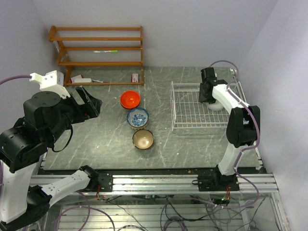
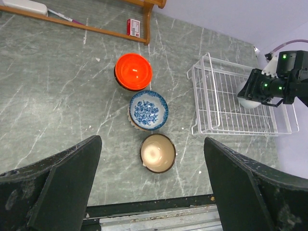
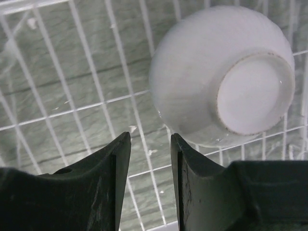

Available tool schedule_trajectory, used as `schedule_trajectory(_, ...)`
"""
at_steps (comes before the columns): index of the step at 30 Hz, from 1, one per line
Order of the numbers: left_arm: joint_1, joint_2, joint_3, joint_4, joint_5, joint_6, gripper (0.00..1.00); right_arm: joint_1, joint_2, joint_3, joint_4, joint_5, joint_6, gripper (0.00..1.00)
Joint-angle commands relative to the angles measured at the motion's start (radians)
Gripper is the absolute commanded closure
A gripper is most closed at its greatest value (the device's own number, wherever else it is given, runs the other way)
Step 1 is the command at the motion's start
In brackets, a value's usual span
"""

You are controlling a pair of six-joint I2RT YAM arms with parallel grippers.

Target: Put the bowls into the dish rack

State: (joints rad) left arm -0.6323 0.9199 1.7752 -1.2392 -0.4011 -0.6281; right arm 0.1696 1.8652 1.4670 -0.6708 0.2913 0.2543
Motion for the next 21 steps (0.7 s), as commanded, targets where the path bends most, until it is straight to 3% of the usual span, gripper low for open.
schedule_trajectory(1, -0.004, 0.007, 0.016, 0.009, 0.010, 0.010, 0.01, -0.036, 0.001, -0.008, 0.074, 0.089, -0.012, 0.61)
schedule_trajectory(21, -0.004, 0.024, 0.091, -0.052, 0.014, 0.010, 0.01, -0.123, 0.026, -0.007, 0.089, 0.314, 0.090, 0.61)
